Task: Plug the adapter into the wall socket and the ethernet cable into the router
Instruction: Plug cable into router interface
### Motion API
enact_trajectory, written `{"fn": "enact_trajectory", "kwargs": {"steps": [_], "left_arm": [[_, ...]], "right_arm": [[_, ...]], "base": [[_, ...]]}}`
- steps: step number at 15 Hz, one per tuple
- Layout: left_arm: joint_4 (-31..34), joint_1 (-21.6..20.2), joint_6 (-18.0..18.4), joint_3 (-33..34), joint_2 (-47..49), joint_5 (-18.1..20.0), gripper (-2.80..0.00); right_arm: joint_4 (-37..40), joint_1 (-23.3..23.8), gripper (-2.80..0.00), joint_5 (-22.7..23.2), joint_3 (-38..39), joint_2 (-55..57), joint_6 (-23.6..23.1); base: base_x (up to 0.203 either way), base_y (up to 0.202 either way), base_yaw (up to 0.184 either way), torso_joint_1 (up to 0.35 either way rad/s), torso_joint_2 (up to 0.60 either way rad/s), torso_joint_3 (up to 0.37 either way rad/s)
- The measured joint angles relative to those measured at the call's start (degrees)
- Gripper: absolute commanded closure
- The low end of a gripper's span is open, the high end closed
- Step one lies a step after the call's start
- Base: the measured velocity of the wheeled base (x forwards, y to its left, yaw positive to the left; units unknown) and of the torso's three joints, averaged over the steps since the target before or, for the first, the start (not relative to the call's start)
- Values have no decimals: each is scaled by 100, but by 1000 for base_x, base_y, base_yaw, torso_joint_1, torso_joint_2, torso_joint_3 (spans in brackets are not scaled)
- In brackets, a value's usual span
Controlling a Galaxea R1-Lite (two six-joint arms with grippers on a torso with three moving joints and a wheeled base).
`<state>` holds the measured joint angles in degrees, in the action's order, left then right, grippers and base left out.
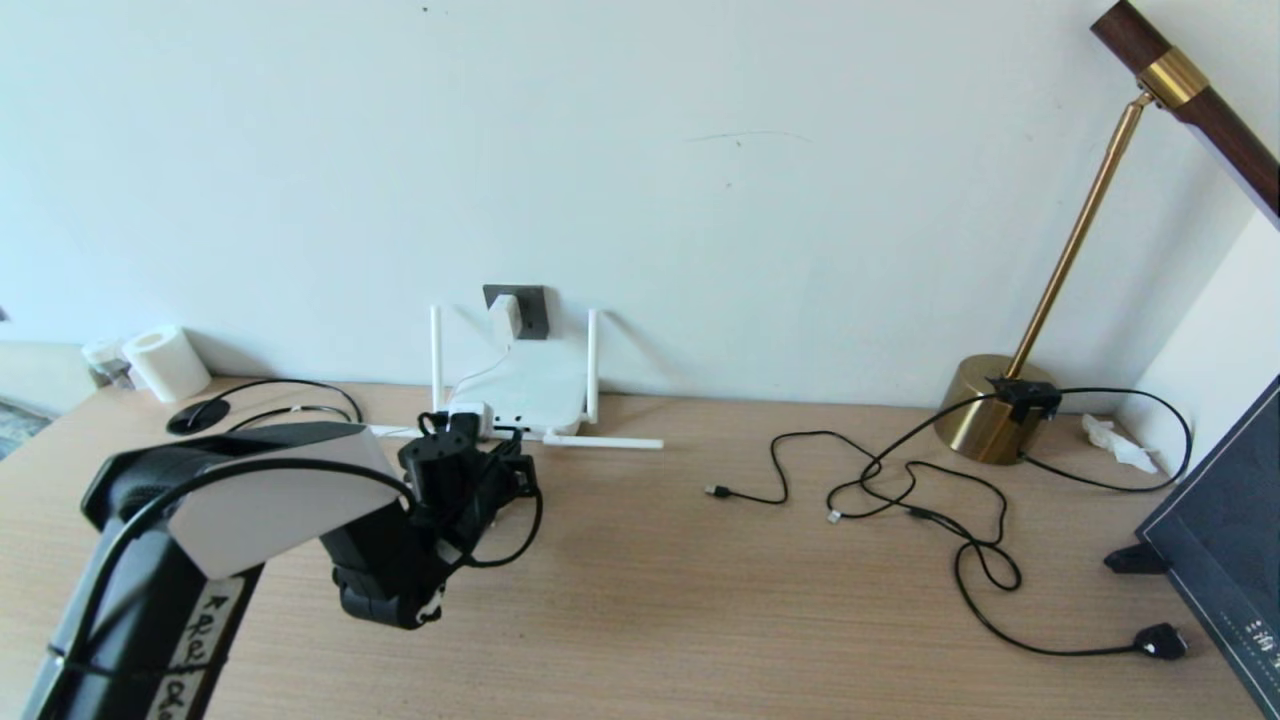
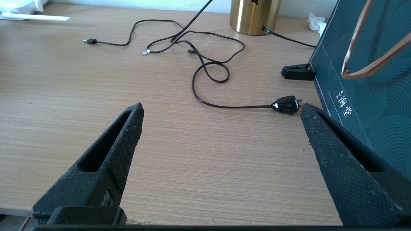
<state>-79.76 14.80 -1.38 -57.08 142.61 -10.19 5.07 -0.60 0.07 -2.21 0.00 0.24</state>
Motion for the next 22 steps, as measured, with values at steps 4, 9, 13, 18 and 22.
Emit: {"fn": "enact_trajectory", "kwargs": {"steps": [4, 9, 13, 18, 22], "left_arm": [[0, -4, 0, -4, 4, 0, 0], [-2, -20, 0, -6, 9, 2, 0], [-4, -28, 0, -6, 15, 2, 0], [0, -33, 0, -34, 26, 0, 0], [0, -39, 0, -39, 26, 1, 0]], "right_arm": [[0, 0, -280, 0, 0, 0, 1], [0, 0, -280, 0, 0, 0, 2], [0, 0, -280, 0, 1, 0, 2], [0, 0, -280, 0, 1, 0, 2], [-1, 0, -280, 0, 1, 0, 1]], "base": [[0, 0, 0, 0, 0, 0], [0, 0, 0, 0, 0, 0], [0, 0, 0, 0, 0, 0], [0, 0, 0, 0, 0, 0], [0, 0, 0, 0, 0, 0]]}}
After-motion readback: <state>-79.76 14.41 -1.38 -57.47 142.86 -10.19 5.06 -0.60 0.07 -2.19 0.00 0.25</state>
